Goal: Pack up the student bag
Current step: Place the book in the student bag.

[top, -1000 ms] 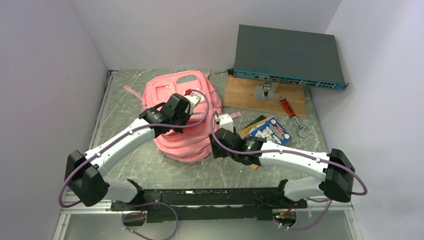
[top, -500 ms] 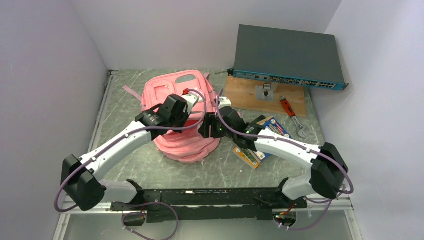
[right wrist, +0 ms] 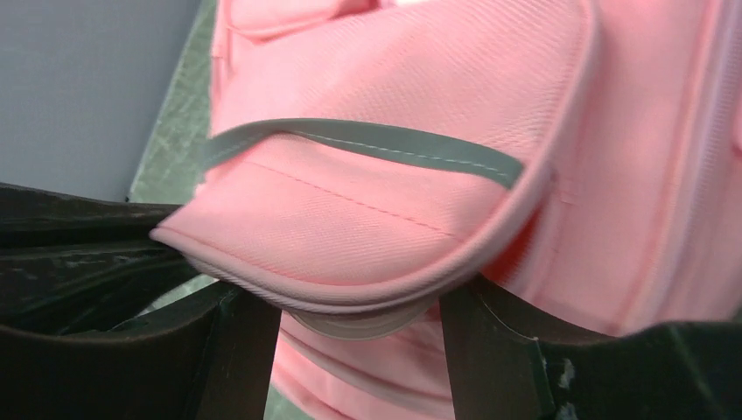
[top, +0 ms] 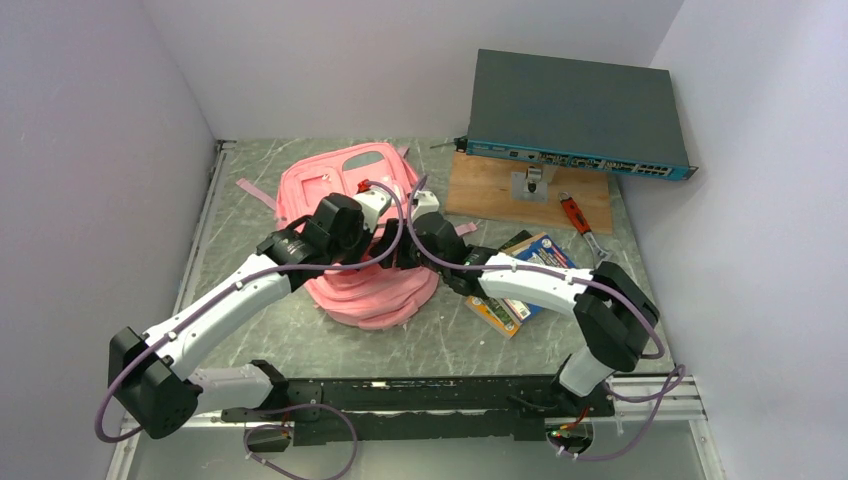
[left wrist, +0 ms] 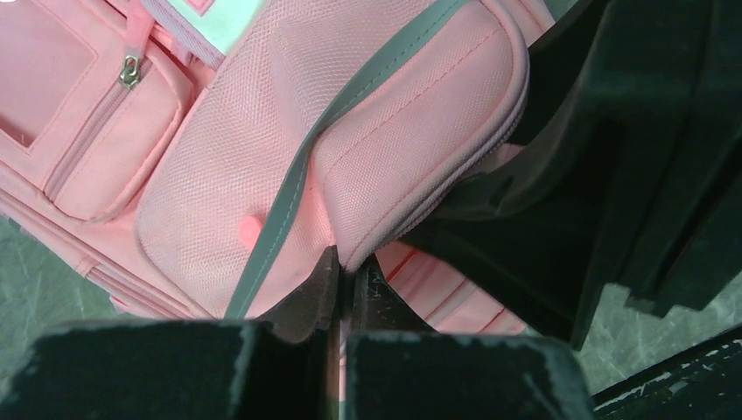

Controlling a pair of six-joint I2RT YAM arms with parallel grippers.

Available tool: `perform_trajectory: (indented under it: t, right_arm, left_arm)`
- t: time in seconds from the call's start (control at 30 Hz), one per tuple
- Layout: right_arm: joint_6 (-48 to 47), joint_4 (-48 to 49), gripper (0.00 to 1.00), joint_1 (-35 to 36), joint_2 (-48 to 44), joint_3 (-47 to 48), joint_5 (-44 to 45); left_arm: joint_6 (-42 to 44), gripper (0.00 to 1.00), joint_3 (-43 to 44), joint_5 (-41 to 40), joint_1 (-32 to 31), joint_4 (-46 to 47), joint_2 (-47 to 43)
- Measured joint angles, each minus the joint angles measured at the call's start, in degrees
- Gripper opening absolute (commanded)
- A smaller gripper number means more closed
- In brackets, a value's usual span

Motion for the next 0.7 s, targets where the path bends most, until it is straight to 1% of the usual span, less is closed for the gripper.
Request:
perform_trajectory:
  t: [0.07, 0.17, 0.27, 0.37, 0.4, 0.43, 0.47, 0.53, 0.6, 0.7]
  right_arm:
    - [0.1, 2.7, 0.23, 0.5, 0.2, -0.6, 0.2]
    - [0.5, 6.9, 0.29, 1.0, -0.2, -2.6, 1.0]
    - [0.5, 7.6, 0.41, 1.1, 0.1, -2.8, 1.4]
    - [-0.6, 7.5, 0.55, 1.6, 1.9, -1.2, 2.4]
    - [-1.0, 7.3, 0.61, 1.9, 2.7, -0.6, 3.1]
    - [-1.3, 7.2, 0.69, 2.0, 3.2, -0.3, 3.6]
    - [-1.6, 7.0, 0.74, 2.2, 3.4, -0.2, 4.4]
    - [-1.8, 6.6, 0.82, 2.4, 3.4, -0.2, 5.1]
    - [-2.0, 6.1, 0.87, 2.6, 3.4, -0.2, 5.9]
    - [-2.1, 5.3, 0.9, 2.6, 3.3, -0.2, 6.3]
  left_arm:
    - [-0.1, 0.0, 0.0, 0.6, 0.0, 0.4, -0.1]
    - [-0.2, 0.0, 0.0, 0.8, 0.0, 0.8, -0.1]
    - [-0.2, 0.0, 0.0, 1.2, 0.0, 0.9, -0.1]
    - [-0.2, 0.0, 0.0, 1.1, 0.0, 1.2, -0.1]
    - [-0.2, 0.0, 0.0, 0.9, 0.0, 1.2, -0.1]
    - [-0.2, 0.0, 0.0, 0.7, 0.0, 1.2, -0.1]
    - [-0.2, 0.0, 0.0, 0.6, 0.0, 1.2, -0.1]
    - [-0.5, 0.0, 0.0, 0.6, 0.0, 1.2, -0.1]
    - [-0.7, 0.0, 0.0, 0.6, -0.1, 1.2, -0.1]
    - [-1.3, 0.0, 0.0, 0.3, -0.1, 0.8, 0.0]
